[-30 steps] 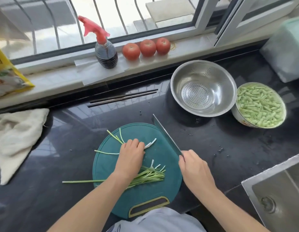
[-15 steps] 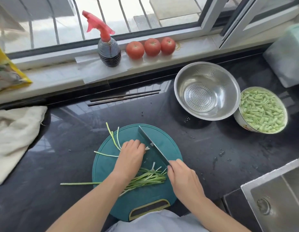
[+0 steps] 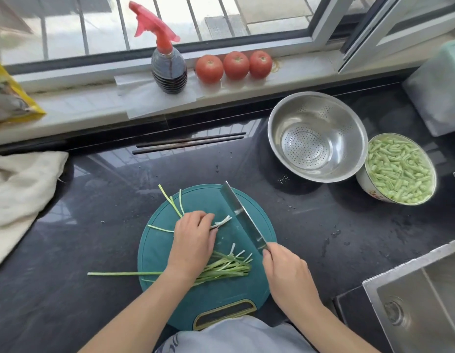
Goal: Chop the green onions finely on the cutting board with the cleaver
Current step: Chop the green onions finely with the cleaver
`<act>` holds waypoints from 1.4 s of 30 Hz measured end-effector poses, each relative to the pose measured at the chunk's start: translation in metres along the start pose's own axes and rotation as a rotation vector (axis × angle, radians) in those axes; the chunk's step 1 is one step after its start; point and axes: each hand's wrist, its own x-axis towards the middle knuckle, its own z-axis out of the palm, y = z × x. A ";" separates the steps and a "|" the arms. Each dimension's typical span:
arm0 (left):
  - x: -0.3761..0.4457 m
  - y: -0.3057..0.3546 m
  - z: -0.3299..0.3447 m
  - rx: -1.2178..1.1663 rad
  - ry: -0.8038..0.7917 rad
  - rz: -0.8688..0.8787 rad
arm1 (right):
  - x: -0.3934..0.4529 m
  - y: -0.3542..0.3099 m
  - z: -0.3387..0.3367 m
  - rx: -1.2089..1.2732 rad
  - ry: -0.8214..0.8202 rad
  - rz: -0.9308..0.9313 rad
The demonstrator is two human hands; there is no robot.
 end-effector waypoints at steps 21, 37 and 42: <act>0.002 -0.004 -0.005 0.118 -0.113 0.022 | 0.010 -0.004 0.022 0.017 0.035 -0.096; 0.017 0.007 0.005 0.121 -0.114 0.019 | 0.015 0.002 0.014 0.053 -0.020 -0.140; 0.017 0.004 0.003 0.177 -0.169 0.140 | 0.013 0.002 0.003 0.043 -0.008 -0.120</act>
